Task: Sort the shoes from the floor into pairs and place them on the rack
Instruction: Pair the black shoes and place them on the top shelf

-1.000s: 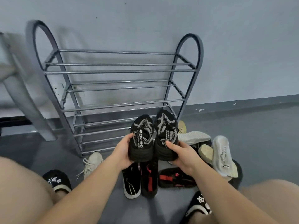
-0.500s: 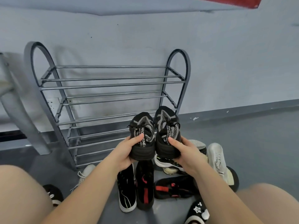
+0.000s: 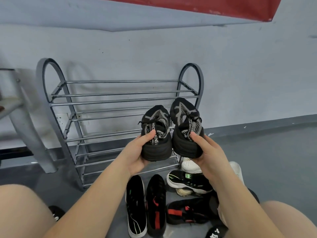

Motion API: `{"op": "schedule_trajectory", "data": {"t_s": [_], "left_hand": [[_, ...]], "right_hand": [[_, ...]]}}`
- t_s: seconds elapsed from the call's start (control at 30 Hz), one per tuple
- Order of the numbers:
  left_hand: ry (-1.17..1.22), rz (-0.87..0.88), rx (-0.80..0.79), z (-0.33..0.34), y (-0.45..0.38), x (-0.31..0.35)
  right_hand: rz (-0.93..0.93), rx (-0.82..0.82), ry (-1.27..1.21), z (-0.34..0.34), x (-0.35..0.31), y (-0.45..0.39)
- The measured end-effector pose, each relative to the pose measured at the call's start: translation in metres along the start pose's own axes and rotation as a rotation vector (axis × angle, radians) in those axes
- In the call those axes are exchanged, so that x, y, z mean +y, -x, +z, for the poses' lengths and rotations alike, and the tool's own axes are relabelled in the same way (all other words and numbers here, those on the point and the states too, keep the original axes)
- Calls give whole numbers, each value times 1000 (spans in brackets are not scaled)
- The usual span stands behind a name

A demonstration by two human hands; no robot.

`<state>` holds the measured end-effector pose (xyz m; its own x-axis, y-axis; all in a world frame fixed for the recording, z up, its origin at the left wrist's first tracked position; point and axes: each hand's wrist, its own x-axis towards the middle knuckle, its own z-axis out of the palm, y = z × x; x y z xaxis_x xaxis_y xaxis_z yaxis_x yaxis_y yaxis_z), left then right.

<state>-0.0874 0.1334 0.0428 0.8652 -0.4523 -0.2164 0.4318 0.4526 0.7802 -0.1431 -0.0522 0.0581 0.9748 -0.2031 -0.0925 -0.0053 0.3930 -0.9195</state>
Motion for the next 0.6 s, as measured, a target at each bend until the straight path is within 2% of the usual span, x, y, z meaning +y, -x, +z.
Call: {"op": "schedule_trajectory", "data": {"t_s": [0.27,0.6], "left_hand": [[-14,97,-22,7,4,37],[-76,205,94,-32,10,119]], "right_hand": [[-11,-35,12,29,-25,-12],[53,-135,30,114,-32,-57]]}}
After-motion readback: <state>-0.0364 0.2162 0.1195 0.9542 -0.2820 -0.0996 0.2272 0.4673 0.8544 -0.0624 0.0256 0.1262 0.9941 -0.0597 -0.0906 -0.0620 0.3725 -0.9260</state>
